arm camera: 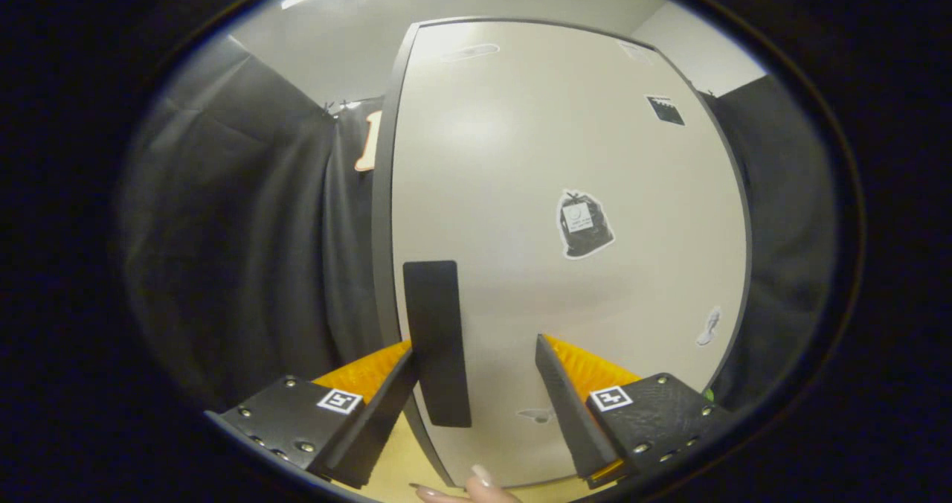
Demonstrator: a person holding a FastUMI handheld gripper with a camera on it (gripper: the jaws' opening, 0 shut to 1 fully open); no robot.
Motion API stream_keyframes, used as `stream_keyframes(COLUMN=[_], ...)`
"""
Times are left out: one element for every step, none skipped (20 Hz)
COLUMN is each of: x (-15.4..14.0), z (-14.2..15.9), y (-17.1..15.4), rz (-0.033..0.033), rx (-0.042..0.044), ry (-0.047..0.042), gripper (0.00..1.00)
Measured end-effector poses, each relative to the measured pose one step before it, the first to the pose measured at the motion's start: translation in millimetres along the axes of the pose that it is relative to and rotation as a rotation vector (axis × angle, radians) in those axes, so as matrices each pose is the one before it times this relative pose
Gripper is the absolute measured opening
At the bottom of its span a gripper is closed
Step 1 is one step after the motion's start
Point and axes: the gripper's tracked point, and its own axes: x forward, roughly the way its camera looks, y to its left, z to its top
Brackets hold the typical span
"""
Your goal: Open the shoe cabinet door, grab the shoes and put them into the shoe cabinet, then close the shoe cabinet door.
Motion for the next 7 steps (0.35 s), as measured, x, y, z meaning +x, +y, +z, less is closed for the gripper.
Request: stream_keyframes(x=[-9.58, -10.91, -10.11, -10.84, -9.99, -10.58, -10.07], z=[0.98, 3.26, 3.54, 3.48, 2.93, 3.03, 1.9], y=[-4.22, -6.96, -6.16, -11.3, -15.01, -17.71, -20.33], rz=[0.00041, -0.00393, 0.00336, -0.00561, -0.00798, -0.01252, -0.01151], rx=[-0.01047, -0.01652, -0.01409, -0.01132, -0.00286, 0.00438, 0.00801], ry=[0.00127, -0.00505, -0.01118, -0.012, -0.00818, -0.00604, -0.00126], gripper=[0.96, 0.96, 0.96, 0.96, 0.96, 0.96, 0.96])
